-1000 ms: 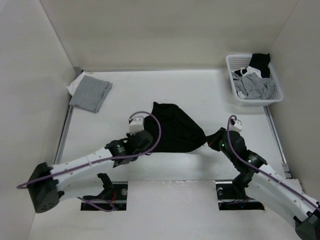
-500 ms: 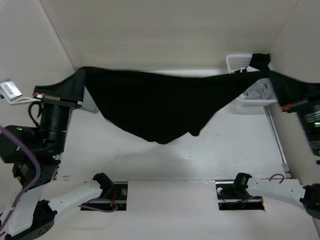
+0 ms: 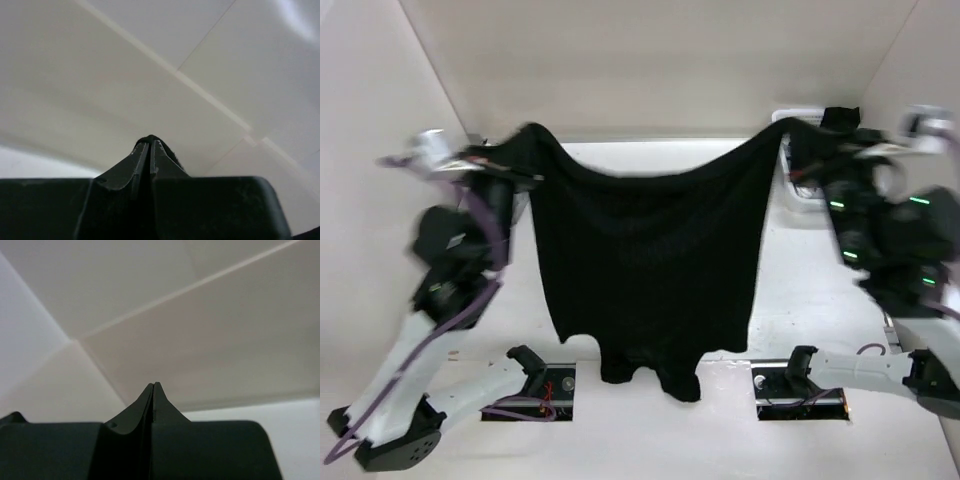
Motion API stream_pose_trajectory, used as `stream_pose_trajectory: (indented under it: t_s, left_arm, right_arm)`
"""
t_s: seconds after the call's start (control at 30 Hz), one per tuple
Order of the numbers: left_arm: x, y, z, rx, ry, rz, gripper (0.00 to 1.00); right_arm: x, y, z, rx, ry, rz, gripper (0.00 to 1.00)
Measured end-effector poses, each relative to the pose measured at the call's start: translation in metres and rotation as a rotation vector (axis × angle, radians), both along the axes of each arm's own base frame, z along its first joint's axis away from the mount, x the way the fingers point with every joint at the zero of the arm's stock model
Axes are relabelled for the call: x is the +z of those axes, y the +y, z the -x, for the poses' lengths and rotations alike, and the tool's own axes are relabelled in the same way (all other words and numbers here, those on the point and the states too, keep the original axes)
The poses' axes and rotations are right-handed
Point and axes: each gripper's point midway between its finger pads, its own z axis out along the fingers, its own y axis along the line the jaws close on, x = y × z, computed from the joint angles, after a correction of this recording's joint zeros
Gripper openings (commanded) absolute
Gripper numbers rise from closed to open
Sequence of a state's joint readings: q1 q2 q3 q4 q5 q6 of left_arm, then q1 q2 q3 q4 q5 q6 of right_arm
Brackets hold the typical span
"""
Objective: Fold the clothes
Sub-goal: Flatten the tank top out
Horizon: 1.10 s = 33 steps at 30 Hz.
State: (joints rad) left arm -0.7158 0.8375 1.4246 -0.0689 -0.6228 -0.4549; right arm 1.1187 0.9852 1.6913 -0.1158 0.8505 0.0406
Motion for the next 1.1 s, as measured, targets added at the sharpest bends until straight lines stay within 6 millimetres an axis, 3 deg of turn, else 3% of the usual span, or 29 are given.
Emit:
stream_pose_trajectory:
  t_s: [0.07,0.13,0.2,0.27,0.33,0.37,0.43,0.47,0.57,0.67,0.7,0.77,0.83,0.9,0.97,1.03,1.1]
  left_arm:
    - [-0.061,-0.02,-0.041,0.027,0.122,-0.07,0.01]
    - [-0.124,-0.026,-0.085,0.062,0.266,-0.13,0.01]
    - [-0.178,-0.018,-0.13,0.102,0.411,-0.165,0.01]
    - [-0.218,0.001,-0.171,0.143,0.532,-0.163,0.0]
    - [-0.235,0.017,-0.203,0.162,0.611,-0.14,0.0]
    - [-0.232,0.023,-0.219,0.165,0.625,-0.121,0.0]
    - [-0.206,0.027,-0.24,0.153,0.593,-0.086,0.0]
    - [-0.183,0.026,-0.246,0.139,0.554,-0.071,0.0]
    - [-0.1,0.017,-0.239,0.079,0.386,-0.031,0.0]
    - [-0.022,0.021,-0.207,0.047,0.197,0.003,0.01]
    - [-0.007,0.025,-0.195,0.05,0.157,0.011,0.01]
    - [0.014,0.035,-0.172,0.061,0.097,0.023,0.01]
    - [0.018,0.042,-0.155,0.072,0.065,0.03,0.01]
    - [0.004,0.043,-0.145,0.071,0.069,0.032,0.01]
    - [-0.031,0.038,-0.143,0.058,0.12,0.03,0.01]
    - [-0.081,0.031,-0.145,0.043,0.203,0.024,0.01]
    - [-0.149,0.019,-0.145,0.027,0.32,0.009,0.01]
  right_arm:
    - [-0.039,0.02,-0.034,-0.049,0.062,0.094,0.0]
    - [-0.079,0.037,-0.075,-0.063,0.139,0.165,0.0]
    - [-0.118,0.043,-0.124,-0.073,0.234,0.21,0.0]
    - [-0.149,0.044,-0.172,-0.074,0.325,0.223,0.0]
    - [-0.17,0.044,-0.213,-0.074,0.398,0.227,0.0]
    - [-0.176,0.044,-0.232,-0.069,0.426,0.223,0.0]
    - [-0.176,0.045,-0.258,-0.057,0.455,0.211,0.0]
    - [-0.167,0.045,-0.265,-0.051,0.452,0.201,0.0]
    - [-0.112,0.044,-0.262,-0.024,0.365,0.154,0.0]
    - [-0.029,0.036,-0.229,0.002,0.194,0.086,0.0]
    - [-0.002,0.031,-0.213,0.009,0.13,0.061,0.0]
    - [0.03,0.021,-0.183,0.016,0.053,0.031,0.0]
    - [0.038,0.011,-0.159,0.016,0.031,0.022,0.0]
    - [0.023,0.005,-0.147,0.013,0.056,0.03,0.0]
    - [-0.014,0.001,-0.143,0.003,0.116,0.049,0.0]
    - [-0.072,0.0,-0.14,-0.004,0.209,0.074,0.0]
    - [-0.15,0.003,-0.138,-0.007,0.341,0.108,0.0]
